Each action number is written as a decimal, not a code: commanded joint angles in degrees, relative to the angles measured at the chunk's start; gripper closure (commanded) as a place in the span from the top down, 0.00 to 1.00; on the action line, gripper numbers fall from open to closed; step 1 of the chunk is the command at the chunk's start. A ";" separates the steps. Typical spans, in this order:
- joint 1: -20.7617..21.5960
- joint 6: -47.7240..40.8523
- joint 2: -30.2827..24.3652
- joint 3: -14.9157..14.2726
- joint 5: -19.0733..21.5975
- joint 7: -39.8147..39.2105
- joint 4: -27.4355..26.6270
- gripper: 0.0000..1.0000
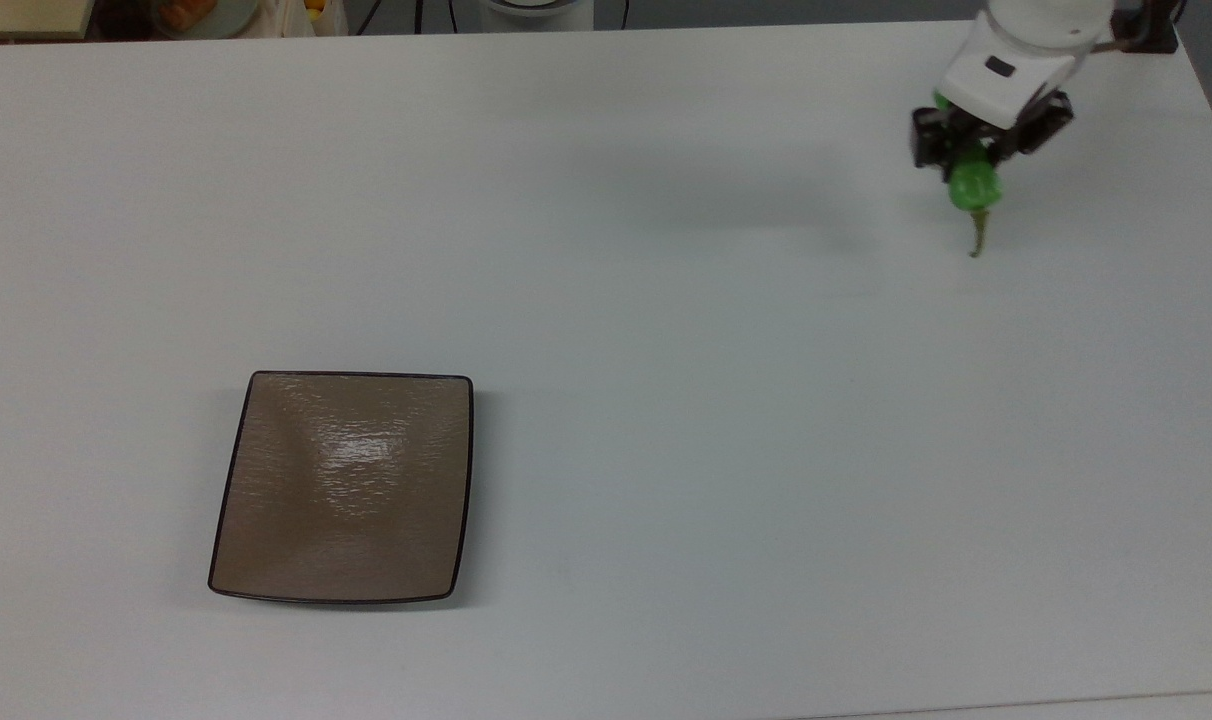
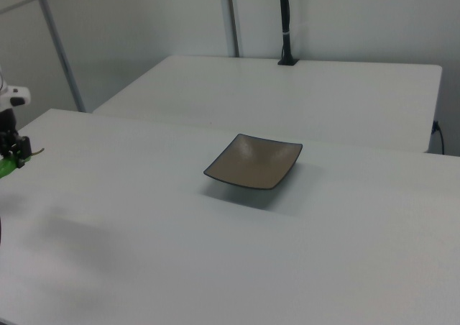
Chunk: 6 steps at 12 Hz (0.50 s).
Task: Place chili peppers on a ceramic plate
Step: 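Lift the chili pepper and carry it over the brown plate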
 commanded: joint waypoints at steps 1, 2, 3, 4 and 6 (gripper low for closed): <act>-3.96 -12.75 -9.29 -2.88 2.18 -13.92 -4.62 0.03; -4.58 -15.06 -10.62 -4.20 2.27 -17.45 -4.80 0.03; -5.20 -18.30 -12.37 -7.26 2.36 -22.27 -4.98 0.03; -5.90 -20.51 -13.95 -10.16 2.97 -26.76 -4.98 0.03; -7.13 -21.14 -16.07 -15.87 3.77 -32.93 -4.45 0.03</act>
